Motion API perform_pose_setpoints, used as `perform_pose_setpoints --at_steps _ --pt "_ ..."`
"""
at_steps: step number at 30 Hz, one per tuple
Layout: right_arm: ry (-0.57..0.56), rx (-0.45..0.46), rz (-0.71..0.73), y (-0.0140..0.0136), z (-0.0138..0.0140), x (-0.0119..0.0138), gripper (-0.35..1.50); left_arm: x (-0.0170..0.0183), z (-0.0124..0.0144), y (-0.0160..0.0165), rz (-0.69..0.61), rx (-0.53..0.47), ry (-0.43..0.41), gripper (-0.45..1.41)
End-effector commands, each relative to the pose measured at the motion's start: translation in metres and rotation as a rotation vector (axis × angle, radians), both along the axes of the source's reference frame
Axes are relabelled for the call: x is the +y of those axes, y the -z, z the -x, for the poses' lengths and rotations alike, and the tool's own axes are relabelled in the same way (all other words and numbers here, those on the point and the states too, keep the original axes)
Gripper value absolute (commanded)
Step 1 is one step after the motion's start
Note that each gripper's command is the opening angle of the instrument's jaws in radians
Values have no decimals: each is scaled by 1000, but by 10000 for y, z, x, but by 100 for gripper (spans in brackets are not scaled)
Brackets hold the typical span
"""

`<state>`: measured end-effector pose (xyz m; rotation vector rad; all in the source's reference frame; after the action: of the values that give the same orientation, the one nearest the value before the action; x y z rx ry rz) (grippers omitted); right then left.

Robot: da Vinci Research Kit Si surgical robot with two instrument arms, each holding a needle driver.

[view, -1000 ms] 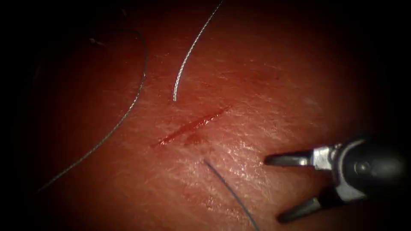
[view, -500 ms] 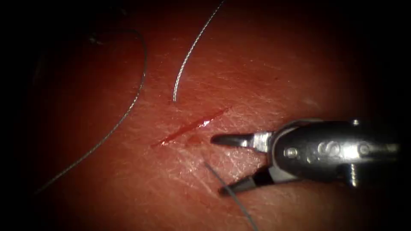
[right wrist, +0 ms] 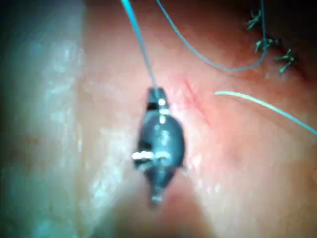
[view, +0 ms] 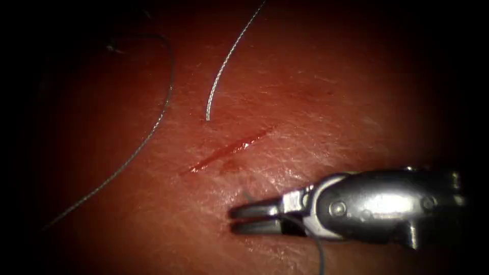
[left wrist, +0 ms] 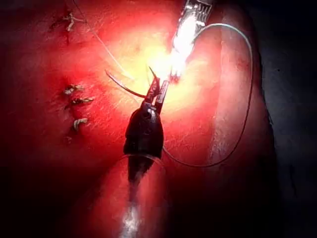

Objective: Wound Closure

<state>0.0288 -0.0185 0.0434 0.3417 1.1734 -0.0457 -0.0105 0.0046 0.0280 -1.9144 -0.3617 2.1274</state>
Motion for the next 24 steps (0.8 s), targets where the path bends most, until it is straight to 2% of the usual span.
perform_pose_setpoints --at_steps 1,12,17,24 --pt "-3 2 -1 -2 -8 -5 -35 -5 5 -7 -3 -1 -1 -45" --pt "34 -23 0 13 1 -20 -35 -5 5 -7 -3 -1 -1 -45" --pt "120 -16 -17 44 19 -56 -35 -5 5 -7 -3 -2 -1 -45" --pt "191 -4 -81 71 36 -84 -35 -5 5 -8 -3 -1 -1 -45"
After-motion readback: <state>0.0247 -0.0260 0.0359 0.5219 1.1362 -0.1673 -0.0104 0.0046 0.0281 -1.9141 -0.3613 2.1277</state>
